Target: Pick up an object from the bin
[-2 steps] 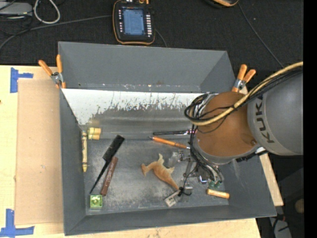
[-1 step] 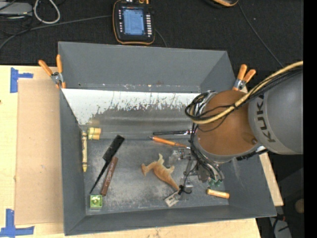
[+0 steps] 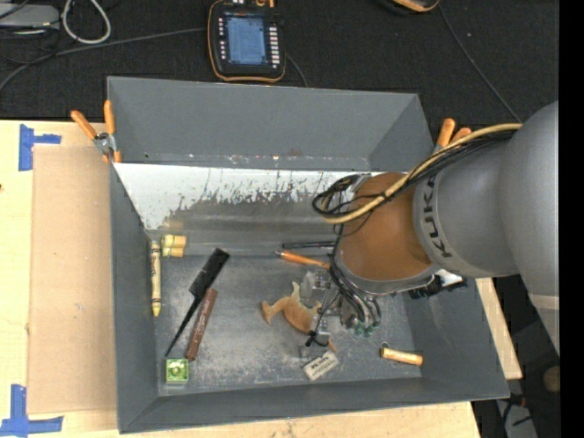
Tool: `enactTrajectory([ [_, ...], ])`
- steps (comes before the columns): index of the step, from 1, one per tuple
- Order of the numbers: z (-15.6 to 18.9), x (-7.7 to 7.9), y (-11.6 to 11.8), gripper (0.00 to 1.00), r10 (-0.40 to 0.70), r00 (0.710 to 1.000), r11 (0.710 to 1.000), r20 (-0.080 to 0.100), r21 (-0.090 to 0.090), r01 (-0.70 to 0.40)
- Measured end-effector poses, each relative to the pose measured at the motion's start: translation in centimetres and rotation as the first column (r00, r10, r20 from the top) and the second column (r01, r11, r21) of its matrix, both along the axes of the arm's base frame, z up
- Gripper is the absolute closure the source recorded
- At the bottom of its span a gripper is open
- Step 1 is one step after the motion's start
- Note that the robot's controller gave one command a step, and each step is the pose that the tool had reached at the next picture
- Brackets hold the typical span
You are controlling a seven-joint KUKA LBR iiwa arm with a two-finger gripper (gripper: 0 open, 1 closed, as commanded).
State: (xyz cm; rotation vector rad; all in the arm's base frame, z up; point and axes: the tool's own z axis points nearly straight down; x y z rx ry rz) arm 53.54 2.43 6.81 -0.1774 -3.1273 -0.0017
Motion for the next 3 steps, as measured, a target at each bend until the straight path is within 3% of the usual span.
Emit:
enactTrajectory([
  [1,0.14,0.3,0.27,0.0,0.042,0.999,0.999,0.008,0.0,-0.042],
  [3,0.1,0.22,0.17,0.0,0.024,1.0,1.0,0.005,0.0,-0.024],
])
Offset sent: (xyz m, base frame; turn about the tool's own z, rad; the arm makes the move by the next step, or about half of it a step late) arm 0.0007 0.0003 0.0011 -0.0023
